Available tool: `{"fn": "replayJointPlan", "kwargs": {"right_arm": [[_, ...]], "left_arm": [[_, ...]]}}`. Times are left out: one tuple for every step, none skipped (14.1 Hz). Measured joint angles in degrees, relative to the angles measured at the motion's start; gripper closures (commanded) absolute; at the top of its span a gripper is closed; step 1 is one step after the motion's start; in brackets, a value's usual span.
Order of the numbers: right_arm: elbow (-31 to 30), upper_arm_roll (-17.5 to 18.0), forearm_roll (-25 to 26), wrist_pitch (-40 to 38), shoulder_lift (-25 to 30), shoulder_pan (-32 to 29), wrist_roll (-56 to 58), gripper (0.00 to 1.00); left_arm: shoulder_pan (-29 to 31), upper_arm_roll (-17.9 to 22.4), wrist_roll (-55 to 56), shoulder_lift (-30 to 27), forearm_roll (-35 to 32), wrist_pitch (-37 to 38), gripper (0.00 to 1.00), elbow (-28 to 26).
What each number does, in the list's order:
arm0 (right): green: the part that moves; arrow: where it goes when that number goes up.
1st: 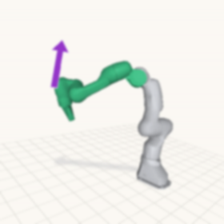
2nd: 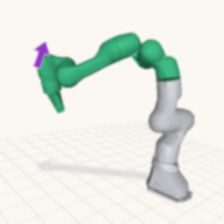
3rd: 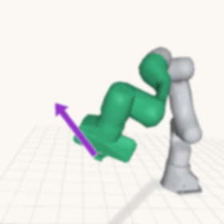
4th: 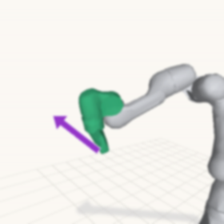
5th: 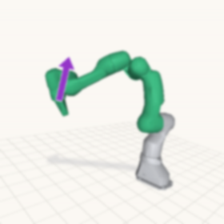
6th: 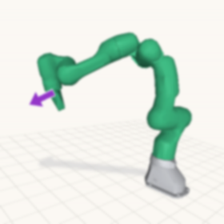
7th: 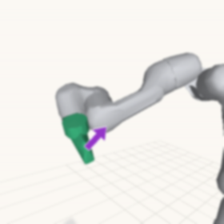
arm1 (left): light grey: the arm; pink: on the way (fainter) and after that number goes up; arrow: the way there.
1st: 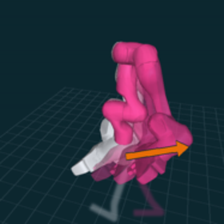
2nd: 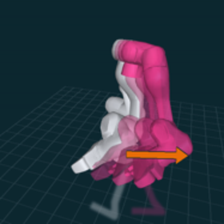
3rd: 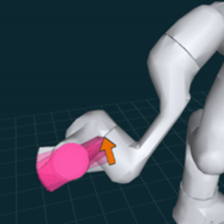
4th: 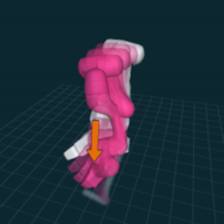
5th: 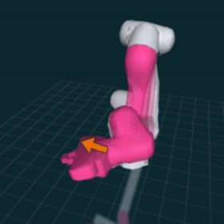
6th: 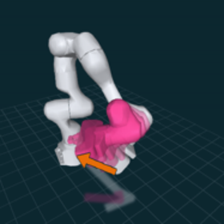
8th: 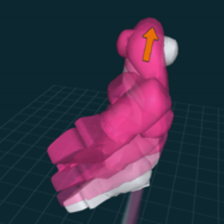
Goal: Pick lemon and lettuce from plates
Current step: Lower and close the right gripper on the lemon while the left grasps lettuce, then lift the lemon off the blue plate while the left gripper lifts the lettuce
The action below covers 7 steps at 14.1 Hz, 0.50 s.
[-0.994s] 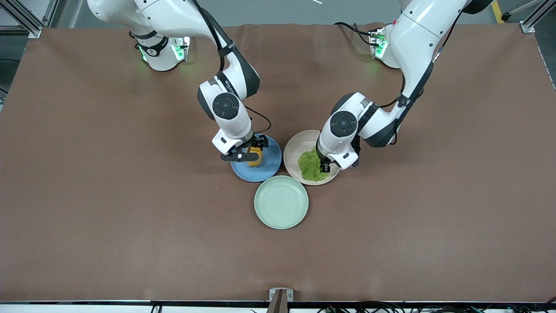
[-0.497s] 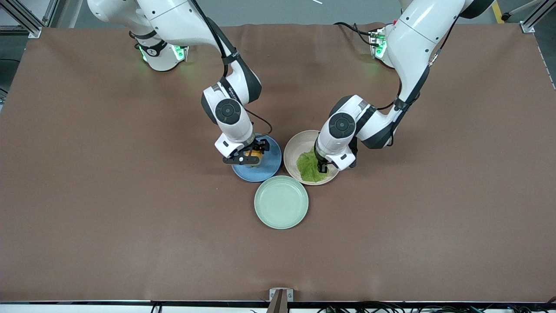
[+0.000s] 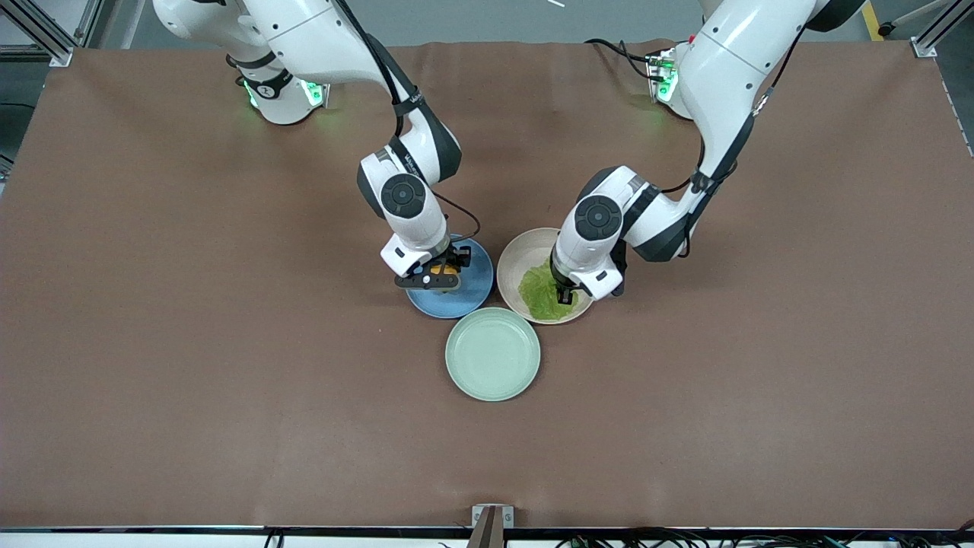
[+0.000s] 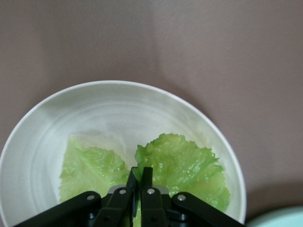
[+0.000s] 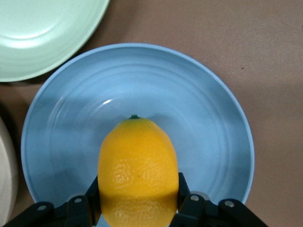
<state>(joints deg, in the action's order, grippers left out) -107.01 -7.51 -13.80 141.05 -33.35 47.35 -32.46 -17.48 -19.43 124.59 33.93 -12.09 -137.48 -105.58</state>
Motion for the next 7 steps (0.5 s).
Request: {"fn": "replayJointPlan", "kwargs": {"right_arm": [[0.05, 0.0, 0.0, 0.0, 0.0, 0.0, 0.0, 0.75], [0.17, -0.03, 0.0, -0.07, 0.03, 0.0, 0.0, 0.75], [0.41, -0.13, -0.01, -0.55, 0.25, 0.0, 0.0, 0.75], [0.91, -0.41, -0.01, -2.43, 0.94, -0.05, 0.01, 0.75], [1.48, -0.95, 0.0, -5.88, 2.34, -0.2, 0.01, 0.75], [1.99, -1.79, 0.0, -10.0, 4.53, -0.59, 0.08, 0.75], [2.38, -2.6, 0.05, -14.43, 7.33, -1.44, 0.4, 0.75]], "left_arm": [[0.0, -0.02, -0.92, -1.56, -0.06, 1.83, 1.0, 0.51], [0.07, -0.01, -2.3, -3.5, -0.06, 4.01, 1.0, 0.88], [0.22, 0.0, -4.01, -5.66, -0.06, 6.28, 1.0, 1.08], [0.45, 0.04, -5.76, -7.69, -0.06, 8.05, 1.0, 1.11], [0.81, 0.06, -7.93, -9.5, -0.06, 9.24, 1.0, 1.08], [1.27, 0.08, -10.78, -10.97, -0.07, 10.29, 1.0, 1.04], [1.9, 0.17, -14.46, -12.17, -0.07, 11.5, 1.0, 1.0]]}}
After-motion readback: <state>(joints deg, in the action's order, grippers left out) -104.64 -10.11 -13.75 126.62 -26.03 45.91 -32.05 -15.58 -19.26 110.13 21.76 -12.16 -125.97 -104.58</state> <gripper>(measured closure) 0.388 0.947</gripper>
